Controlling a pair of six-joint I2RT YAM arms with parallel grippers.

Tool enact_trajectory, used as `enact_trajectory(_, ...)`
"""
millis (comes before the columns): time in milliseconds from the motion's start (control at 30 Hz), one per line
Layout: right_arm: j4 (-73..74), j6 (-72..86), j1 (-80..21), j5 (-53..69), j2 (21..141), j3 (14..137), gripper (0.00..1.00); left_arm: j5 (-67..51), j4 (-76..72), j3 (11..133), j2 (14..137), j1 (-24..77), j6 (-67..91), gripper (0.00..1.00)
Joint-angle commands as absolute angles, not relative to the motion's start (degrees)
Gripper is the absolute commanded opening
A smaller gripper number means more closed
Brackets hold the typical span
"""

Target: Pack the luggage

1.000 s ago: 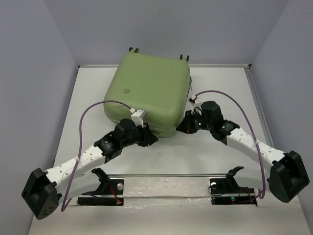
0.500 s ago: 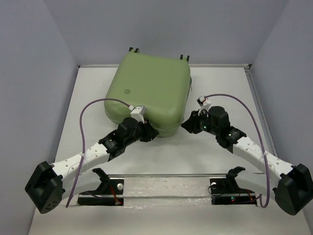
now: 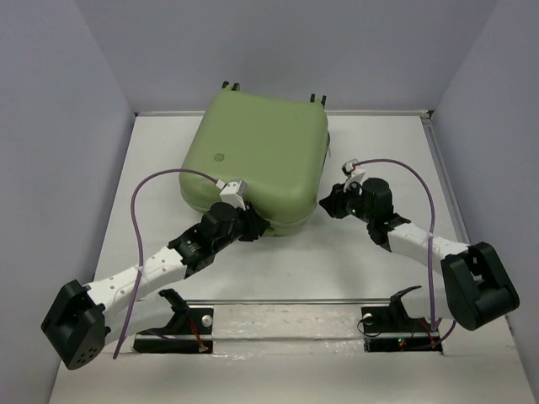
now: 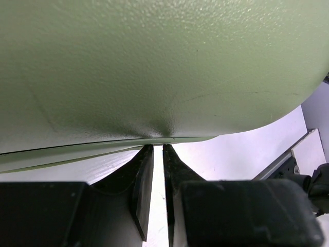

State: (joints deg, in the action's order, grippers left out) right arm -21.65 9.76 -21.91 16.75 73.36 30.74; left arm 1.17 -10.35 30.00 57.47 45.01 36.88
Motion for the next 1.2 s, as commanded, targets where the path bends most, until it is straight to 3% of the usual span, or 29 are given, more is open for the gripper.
enact_trajectory(0,-32.25,5.63,-20.48,25.81,75.75,29.88,0.36,3.60,-12.57,29.79,55.46,45.18,35.95,0.25)
enact_trajectory(400,-31.73,2.02,-20.48,31.90,79.98,30.59,0.39,6.23,-10.46,31.90,55.46,45.09,34.81,0.25)
enact_trajectory(500,-27.26,3.41,-20.48,23.32,77.97,31.03,0.38,6.42,-9.85,32.78,55.72,44.74,34.28,0.25)
enact_trajectory(667,-25.32,8.34,-20.48,19.25,72.70,27.61,0.37,6.50,-9.58,33.84,56.42,44.30,33.58,0.25)
enact_trajectory(1167,-30.23,4.75,-20.48,30.94,75.24,27.51,0.41,7.21,-8.44,34.72,54.58,42.28,33.05,0.25)
